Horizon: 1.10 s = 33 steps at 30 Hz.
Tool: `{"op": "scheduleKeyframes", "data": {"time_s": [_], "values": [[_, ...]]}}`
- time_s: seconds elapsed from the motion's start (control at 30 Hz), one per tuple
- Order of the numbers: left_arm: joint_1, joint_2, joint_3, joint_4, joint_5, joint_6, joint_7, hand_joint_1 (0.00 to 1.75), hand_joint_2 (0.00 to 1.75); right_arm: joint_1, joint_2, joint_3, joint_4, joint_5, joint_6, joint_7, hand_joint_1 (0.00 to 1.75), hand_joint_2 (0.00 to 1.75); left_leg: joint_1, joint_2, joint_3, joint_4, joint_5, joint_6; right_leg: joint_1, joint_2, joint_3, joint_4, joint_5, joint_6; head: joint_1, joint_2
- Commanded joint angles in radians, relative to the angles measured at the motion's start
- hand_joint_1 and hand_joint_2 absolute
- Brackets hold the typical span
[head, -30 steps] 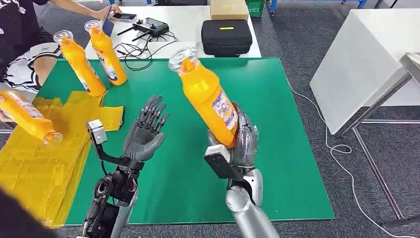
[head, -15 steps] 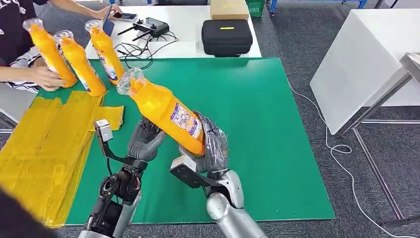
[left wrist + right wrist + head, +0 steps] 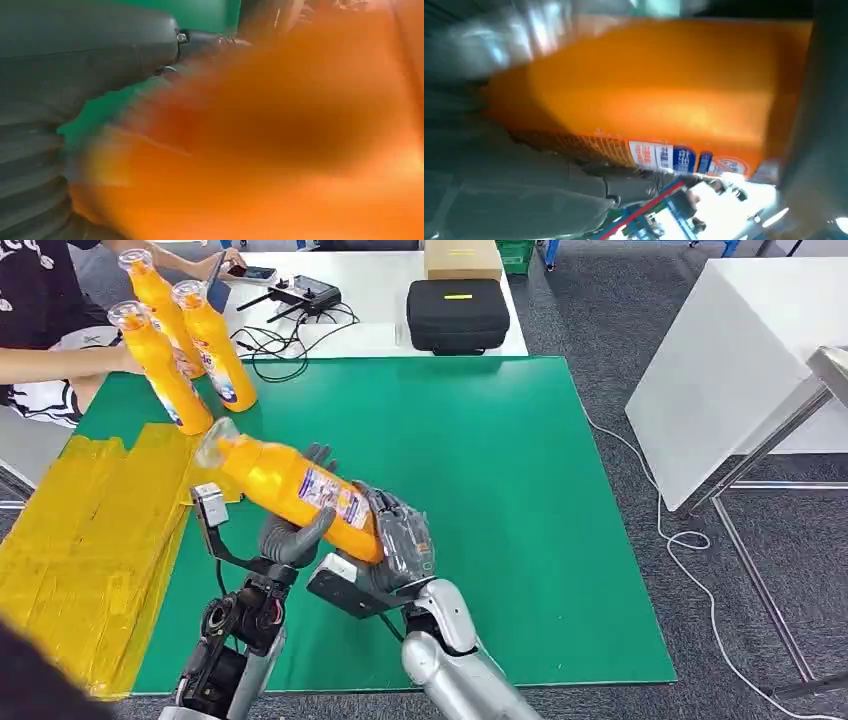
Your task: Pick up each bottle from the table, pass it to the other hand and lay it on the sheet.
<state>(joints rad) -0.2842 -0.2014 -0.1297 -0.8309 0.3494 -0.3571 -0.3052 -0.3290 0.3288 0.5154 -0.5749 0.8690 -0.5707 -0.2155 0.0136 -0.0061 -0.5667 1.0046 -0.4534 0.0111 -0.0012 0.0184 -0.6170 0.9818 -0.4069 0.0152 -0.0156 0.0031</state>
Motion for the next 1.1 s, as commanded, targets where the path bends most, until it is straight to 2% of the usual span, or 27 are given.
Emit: {"op": "scheduleKeyframes", "data": {"time_s": [0.03, 0.13, 0.23, 0.37, 0.57, 0.67, 0.7, 1.0, 1.1], "values": [[-0.022, 0.016, -0.001, 0.017, 0.012, 0.021, 0.01, 0.0, 1.75, -0.034, -0.028, -0.039, 0.0, -0.033, -0.127, 0.007, 1.75, 1.75, 0.0, 0.0, 0.005, -0.001, -0.001, 0.0, 0.001, -0.002, 0.005, -0.001, -0.002, 0.0, 0.0, 0.0], [-0.007, 0.016, 0.003, -0.001, 0.018, 0.024, 0.016, 0.0, 1.75, 0.004, -0.049, -0.191, -0.13, 0.024, -0.127, 0.011, 1.75, 1.75, 0.0, 0.0, 0.002, -0.001, -0.001, 0.0, 0.0, -0.001, 0.002, -0.001, -0.001, 0.0, 0.0, 0.0], [-0.01, 0.012, -0.002, 0.005, 0.019, 0.022, 0.019, 0.0, 1.75, 0.002, -0.052, -0.258, -0.114, 0.063, -0.127, 0.012, 1.75, 1.75, -0.001, -0.002, 0.005, -0.002, -0.001, 0.001, 0.0, -0.004, 0.005, -0.001, -0.002, 0.001, 0.0, 0.0], [-0.029, 0.008, -0.01, 0.029, 0.019, 0.019, 0.022, 0.0, 1.75, -0.022, -0.043, -0.21, -0.013, 0.101, -0.106, 0.032, 1.75, 1.75, 0.0, -0.002, 0.004, -0.001, -0.001, 0.0, 0.0, -0.003, 0.004, -0.001, -0.001, 0.001, 0.0, 0.0], [-0.063, 0.005, -0.021, 0.078, 0.019, 0.008, 0.015, 0.0, 1.75, -0.016, -0.007, -0.088, 0.059, 0.123, -0.016, -0.041, 1.75, 1.75, 0.001, -0.001, 0.003, -0.001, -0.001, 0.0, 0.001, -0.002, 0.003, -0.001, -0.001, 0.0, 0.0, 0.0], [-0.067, 0.003, -0.02, 0.085, 0.021, 0.009, 0.011, 0.0, 1.75, -0.016, -0.004, -0.054, 0.067, 0.129, 0.022, -0.041, 1.75, 1.75, 0.0, -0.001, 0.002, -0.001, -0.001, 0.0, 0.0, -0.001, 0.001, -0.001, -0.001, 0.0, 0.0, 0.0], [-0.067, 0.003, -0.02, 0.085, 0.022, 0.009, 0.011, 0.0, 1.75, -0.016, -0.005, -0.048, 0.068, 0.132, 0.027, -0.035, 1.75, 1.75, 0.001, -0.001, 0.005, -0.002, -0.002, 0.0, 0.001, -0.002, 0.004, -0.001, -0.002, 0.0, -0.001, 0.0], [-0.062, 0.005, -0.017, 0.079, 0.026, 0.01, 0.012, 0.0, 1.75, -0.024, -0.011, -0.027, 0.077, 0.144, 0.05, -0.01, 1.75, 1.75, 0.0, -0.001, 0.0, -0.001, 0.0, 0.0, 0.0, -0.002, 0.0, -0.001, -0.001, 0.0, 0.0, 0.0], [-0.058, 0.008, -0.012, 0.076, 0.029, 0.013, 0.011, 0.0, 1.75, -0.023, -0.011, -0.01, 0.076, 0.151, 0.056, -0.022, 1.75, 1.75, 0.0, -0.001, 0.005, -0.002, -0.002, 0.0, 0.0, -0.002, 0.004, -0.001, -0.002, 0.0, 0.0, 0.0]]}}
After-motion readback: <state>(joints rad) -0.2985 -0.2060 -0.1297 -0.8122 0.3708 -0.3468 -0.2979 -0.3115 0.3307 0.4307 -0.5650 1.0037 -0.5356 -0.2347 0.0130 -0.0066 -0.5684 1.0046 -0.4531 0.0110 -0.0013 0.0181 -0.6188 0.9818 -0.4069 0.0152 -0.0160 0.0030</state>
